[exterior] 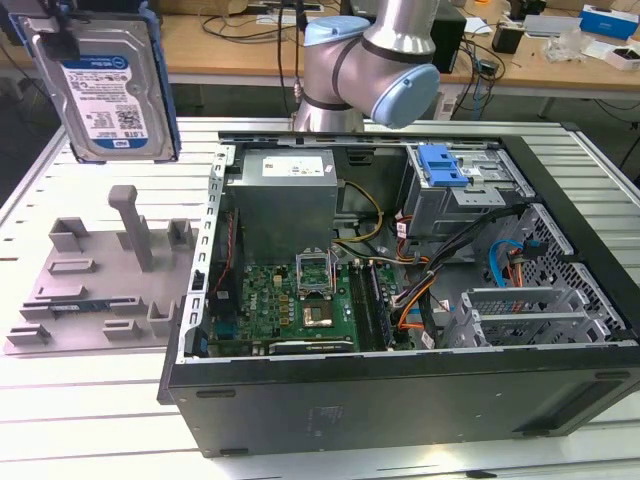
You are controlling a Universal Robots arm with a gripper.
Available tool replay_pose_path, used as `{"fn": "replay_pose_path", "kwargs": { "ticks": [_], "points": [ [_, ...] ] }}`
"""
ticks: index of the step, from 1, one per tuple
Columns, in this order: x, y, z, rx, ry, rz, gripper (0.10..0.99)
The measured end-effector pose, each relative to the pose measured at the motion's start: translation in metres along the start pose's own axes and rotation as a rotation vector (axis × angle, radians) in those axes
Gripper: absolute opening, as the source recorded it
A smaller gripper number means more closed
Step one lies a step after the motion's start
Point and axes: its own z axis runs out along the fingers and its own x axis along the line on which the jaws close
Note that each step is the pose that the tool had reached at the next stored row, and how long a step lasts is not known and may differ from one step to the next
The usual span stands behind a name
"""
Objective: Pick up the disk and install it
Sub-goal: 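Pick up the disk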
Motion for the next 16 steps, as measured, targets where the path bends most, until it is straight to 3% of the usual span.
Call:
{"fn": "replay_pose_path", "kwargs": {
  "ticks": [1,3,9,12,13,14,16],
  "points": [
    [0.0045,-0.0109,-0.0001,-0.003,-0.0004,0.000,0.369],
    [0.0122,-0.0243,-0.0003,-0.007,-0.0006,0.000,0.369],
    [0.0261,-0.0489,-0.0007,-0.012,-0.0009,0.000,0.369],
    [0.0423,-0.0746,-0.0011,-0.015,-0.0010,0.000,0.369],
    [0.0514,-0.0888,-0.0013,-0.017,-0.0012,0.000,0.369],
    [0.0570,-0.0975,-0.0014,-0.018,-0.0012,0.000,0.369],
    [0.0636,-0.1083,-0.0015,-0.019,-0.0013,0.000,0.369]
  ]
}}
